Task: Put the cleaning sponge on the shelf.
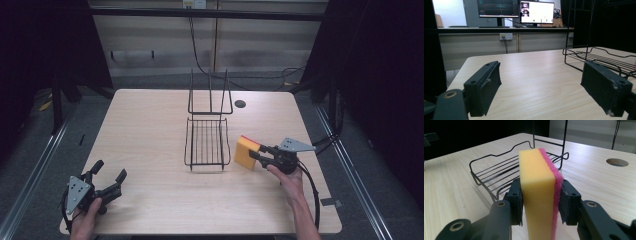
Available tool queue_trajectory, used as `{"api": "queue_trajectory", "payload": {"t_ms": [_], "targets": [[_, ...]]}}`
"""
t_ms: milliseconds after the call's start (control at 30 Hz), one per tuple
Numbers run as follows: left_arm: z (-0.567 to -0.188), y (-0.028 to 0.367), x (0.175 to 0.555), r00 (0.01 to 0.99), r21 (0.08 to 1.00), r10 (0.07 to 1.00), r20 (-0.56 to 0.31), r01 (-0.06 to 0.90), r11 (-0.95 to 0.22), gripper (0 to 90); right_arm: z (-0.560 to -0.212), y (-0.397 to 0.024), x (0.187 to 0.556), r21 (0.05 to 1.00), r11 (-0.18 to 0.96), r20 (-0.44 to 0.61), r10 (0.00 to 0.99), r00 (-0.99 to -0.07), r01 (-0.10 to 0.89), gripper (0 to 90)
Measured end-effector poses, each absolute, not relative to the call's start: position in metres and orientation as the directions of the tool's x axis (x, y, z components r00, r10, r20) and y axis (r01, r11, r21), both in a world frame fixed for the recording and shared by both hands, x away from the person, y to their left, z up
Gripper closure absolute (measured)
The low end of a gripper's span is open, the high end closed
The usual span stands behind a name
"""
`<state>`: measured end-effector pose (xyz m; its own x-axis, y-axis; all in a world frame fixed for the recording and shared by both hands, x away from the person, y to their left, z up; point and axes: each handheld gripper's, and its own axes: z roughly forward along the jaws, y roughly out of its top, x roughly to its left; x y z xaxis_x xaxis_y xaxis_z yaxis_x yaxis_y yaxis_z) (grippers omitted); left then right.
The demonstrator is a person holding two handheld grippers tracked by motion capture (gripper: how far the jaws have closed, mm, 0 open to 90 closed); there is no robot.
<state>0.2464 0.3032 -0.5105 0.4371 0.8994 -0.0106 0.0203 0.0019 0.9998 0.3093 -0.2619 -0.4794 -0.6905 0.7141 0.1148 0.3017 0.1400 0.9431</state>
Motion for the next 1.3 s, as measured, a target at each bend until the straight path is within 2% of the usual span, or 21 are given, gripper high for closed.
{"api": "queue_trajectory", "payload": {"t_ms": [533, 1300], "targets": [[-0.510, 0.303, 0.246, 0.437, 1.000, 0.899, -0.011, 0.021, 0.002, 15.7, -0.464, -0.268, 0.307, 0.947, 0.136, 0.116, 0.700, -0.705, 0.291, 60.5], [-0.511, 0.303, 0.246, 0.437, 1.000, 0.899, -0.013, 0.020, 0.005, 15.7, -0.421, -0.254, 0.314, 0.960, 0.150, 0.101, 0.608, -0.787, 0.238, 60.8]]}}
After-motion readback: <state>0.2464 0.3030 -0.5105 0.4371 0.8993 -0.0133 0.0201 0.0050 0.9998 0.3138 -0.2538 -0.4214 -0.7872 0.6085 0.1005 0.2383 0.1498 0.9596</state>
